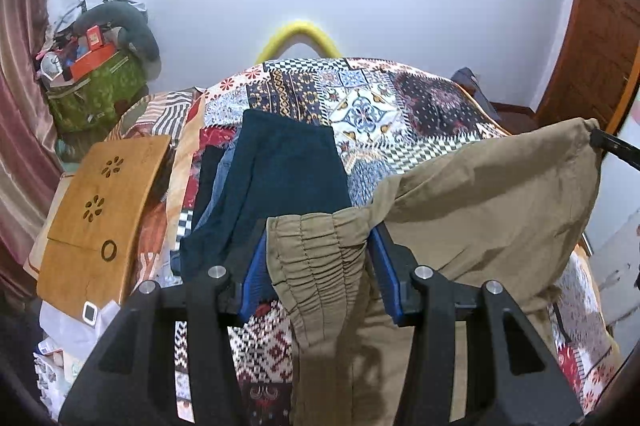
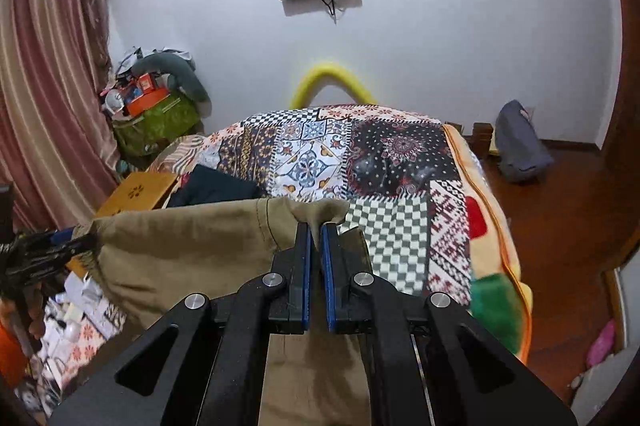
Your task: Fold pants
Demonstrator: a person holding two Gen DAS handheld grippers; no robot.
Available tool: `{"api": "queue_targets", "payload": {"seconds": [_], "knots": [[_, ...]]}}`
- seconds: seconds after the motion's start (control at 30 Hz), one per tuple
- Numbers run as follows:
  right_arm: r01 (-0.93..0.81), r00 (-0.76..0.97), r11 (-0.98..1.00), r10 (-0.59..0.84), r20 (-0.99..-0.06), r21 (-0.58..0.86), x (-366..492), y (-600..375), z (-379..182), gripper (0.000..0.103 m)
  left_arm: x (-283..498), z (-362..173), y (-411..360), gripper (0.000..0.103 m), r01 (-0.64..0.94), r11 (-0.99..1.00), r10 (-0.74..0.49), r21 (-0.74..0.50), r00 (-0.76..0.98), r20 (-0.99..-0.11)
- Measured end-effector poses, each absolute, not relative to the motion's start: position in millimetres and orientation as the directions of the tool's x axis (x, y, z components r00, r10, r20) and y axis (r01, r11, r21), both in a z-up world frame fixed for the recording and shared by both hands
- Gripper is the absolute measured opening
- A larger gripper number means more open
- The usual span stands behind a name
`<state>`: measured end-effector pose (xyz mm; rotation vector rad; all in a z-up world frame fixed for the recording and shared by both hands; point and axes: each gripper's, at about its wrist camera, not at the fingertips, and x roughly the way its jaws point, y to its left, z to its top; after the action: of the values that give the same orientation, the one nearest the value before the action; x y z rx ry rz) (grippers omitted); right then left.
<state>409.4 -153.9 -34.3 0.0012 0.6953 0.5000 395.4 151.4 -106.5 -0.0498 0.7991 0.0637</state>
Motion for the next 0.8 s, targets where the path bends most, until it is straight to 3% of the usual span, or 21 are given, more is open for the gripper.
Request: {"api": "queue_targets", "payload": {"seconds": [0.3, 0.8], "knots": [[-0.448, 0.634, 0.870, 0.470, -0.614, 0.204, 329.6, -173.1, -48.9, 0.005, 340.6, -112.2, 145.8, 0.048, -0.021, 1.000, 0.019, 0.007, 0.684, -0.729], [-0.441, 0.548, 0.871, 0.454, -0.703, 0.219, 207.4, -178.4, -120.1, 0.005, 253.7, -163.8, 153.2, 0.048, 0.007, 1.000, 0.018, 0.028, 0.617, -0.787]]}}
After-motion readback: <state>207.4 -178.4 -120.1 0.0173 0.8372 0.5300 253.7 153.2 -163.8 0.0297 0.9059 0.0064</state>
